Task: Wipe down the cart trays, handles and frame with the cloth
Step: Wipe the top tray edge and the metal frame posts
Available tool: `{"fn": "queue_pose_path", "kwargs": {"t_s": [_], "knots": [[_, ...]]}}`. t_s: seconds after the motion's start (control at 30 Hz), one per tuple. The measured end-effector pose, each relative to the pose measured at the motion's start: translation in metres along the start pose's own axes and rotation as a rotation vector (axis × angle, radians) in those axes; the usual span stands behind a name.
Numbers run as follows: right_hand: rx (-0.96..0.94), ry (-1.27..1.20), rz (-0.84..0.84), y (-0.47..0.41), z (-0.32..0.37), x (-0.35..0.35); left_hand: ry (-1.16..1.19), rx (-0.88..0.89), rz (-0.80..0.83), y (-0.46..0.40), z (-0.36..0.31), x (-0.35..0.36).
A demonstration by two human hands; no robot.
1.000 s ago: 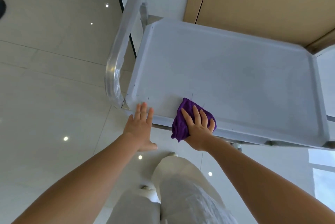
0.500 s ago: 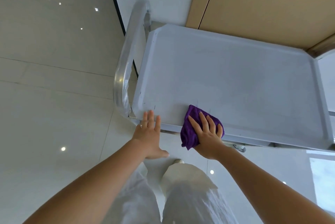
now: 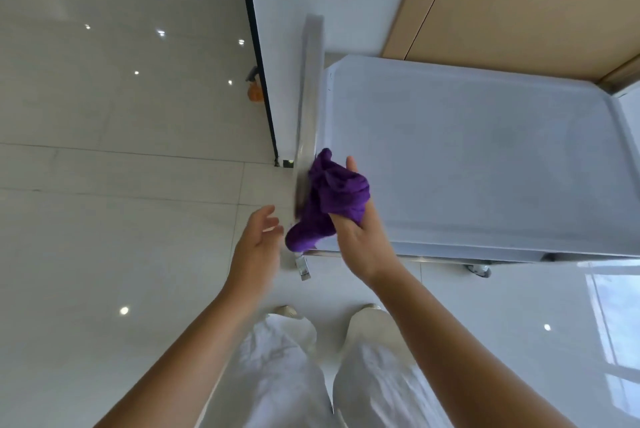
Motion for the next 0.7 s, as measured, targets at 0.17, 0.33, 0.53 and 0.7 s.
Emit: {"fn": "queue_pose_path", "kwargs": {"t_s": [0.17, 0.33, 0.53, 0.7], "knots": [[0.178, 0.057, 0.041, -0.008, 0.020, 0.066, 0.248, -0.030, 0.115, -0.004, -0.014, -0.005], [0.166, 0.350, -0.217, -0.038, 0.027, 0.080, 0.387, -0.070, 0.084, 0.001, -0.017, -0.003], [0.098, 0.334, -0.344, -0.058, 0.026, 0.063, 0.506, -0.161, 0.063, -0.007, -0.029, -0.007], [0.126, 0.397, -0.379, -0.079, 0.035, 0.054, 0.462, -0.116, 0.089, -0.013, -0.026, -0.007]]}}
Point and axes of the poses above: each hand's wrist, its own y-axis away from the middle knuckle, its own x-axis out of the palm, z = x × y, the point moved 2 cm from there along -y, towards the middle knuckle, and after that the axes turned 7 degrees about x, right-handed, at the moved point
